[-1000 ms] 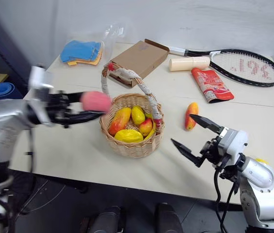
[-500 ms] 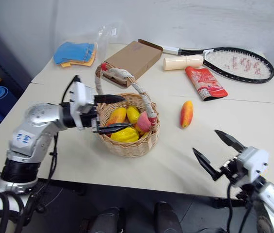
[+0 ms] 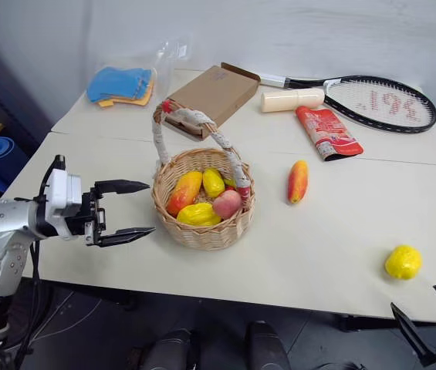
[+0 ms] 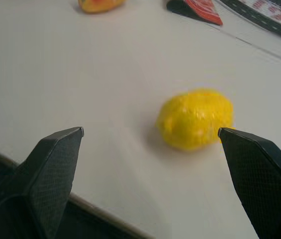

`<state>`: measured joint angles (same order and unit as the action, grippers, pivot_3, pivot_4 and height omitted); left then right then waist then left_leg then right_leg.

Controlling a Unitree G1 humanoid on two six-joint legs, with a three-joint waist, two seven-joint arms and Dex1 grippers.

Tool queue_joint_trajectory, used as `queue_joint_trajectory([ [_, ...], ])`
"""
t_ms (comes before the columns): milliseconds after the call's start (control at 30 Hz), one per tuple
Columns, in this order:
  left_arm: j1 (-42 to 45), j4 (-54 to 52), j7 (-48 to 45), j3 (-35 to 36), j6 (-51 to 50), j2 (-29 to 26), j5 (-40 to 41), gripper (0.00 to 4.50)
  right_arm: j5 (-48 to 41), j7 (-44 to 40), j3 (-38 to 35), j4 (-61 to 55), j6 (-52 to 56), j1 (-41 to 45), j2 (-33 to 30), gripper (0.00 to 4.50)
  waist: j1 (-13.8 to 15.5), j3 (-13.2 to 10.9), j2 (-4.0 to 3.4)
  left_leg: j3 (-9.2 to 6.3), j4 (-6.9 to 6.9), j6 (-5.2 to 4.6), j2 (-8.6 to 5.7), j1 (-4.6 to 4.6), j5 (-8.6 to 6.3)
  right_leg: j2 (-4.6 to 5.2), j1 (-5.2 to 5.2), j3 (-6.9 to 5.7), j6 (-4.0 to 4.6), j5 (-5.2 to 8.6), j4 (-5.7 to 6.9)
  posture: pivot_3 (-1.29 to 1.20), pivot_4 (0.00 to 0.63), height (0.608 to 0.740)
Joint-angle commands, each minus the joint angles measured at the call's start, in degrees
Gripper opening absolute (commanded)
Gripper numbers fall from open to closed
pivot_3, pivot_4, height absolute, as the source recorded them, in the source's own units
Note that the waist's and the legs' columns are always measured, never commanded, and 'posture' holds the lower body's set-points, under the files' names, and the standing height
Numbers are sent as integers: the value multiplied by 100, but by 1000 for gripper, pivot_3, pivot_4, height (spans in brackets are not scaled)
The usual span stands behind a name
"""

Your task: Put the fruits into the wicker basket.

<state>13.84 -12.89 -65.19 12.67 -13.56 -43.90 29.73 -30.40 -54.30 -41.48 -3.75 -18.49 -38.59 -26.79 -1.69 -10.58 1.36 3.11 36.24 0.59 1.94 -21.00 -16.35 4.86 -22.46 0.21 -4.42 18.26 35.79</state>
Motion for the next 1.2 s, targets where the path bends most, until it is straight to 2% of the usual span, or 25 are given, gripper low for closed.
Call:
queue_joint_trajectory([
  [33,-226,-168,74,474,101,-126,168,4450,-258,-42,39,-349,74,571,-437,4500,-50,0,1,14,-2,0,3,-5,0,-1,2,10,3,-3,0,0,150,740],
  [167,-458,-34,-14,697,339,-117,190,4450,-619,336,666,-855,1292,1834,-1123,4500,-131,-1,0,46,-1,-4,13,10,9,-3,7,15,1,-18,1,0,150,740],
  [267,-441,-172,98,696,224,-70,315,4450,-401,1625,1636,-1306,3407,3142,-1739,4500,-72,-3,-2,42,-5,2,14,45,11,-8,1,12,-35,-38,16,0,150,740],
  [367,-374,-398,283,656,-19,7,533,4450,-183,2365,2702,-1288,4904,4761,-1872,4500,-22,-4,-1,37,-6,14,24,35,9,-18,-14,8,-67,-58,17,0,150,740],
  [433,-420,-548,272,591,-123,3,610,4450,215,2697,3313,-931,5513,5807,-1749,4500,-2,-3,-5,34,-7,17,27,10,7,-19,-38,5,-66,-58,16,0,150,740],
  [533,-534,-769,261,499,-256,3,713,4450,719,3267,4056,156,6361,7297,-1131,4500,18,-3,-5,36,-3,21,25,-58,8,-23,-108,3,-71,-61,23,0,150,740],
  [633,-577,-897,314,461,-317,-8,745,4450,1124,3679,4307,1056,6695,8091,-626,4500,22,-3,-5,37,9,21,26,-95,9,-30,-135,-3,-72,-61,21,0,150,740],
  [800,-627,-1080,434,452,-408,-2,761,4450,1724,4335,4339,2284,6518,8844,7,4500,-5,-3,-5,54,85,15,16,-203,0,-27,-224,3,-85,-69,78,0,150,740],
  [900,-644,-1200,509,470,-470,-19,775,4450,1952,4459,4368,2645,6394,8976,202,4500,-12,-2,-3,62,104,1,1,-213,-7,-29,-222,-3,-102,-78,71,0,150,740],
  [1067,-675,-1294,594,501,-498,-33,751,4450,2058,4307,4299,2526,6483,8913,225,4500,-8,-2,-3,63,117,-37,-13,-211,-14,-26,-211,-1,-124,-90,71,0,150,740],
  [1200,-700,-1363,677,513,-516,-19,756,4450,1921,4031,4108,1776,6207,8670,215,4500,-8,-2,-4,60,115,-43,-9,-207,-10,-26,-213,1,-127,-92,68,0,150,740],
])
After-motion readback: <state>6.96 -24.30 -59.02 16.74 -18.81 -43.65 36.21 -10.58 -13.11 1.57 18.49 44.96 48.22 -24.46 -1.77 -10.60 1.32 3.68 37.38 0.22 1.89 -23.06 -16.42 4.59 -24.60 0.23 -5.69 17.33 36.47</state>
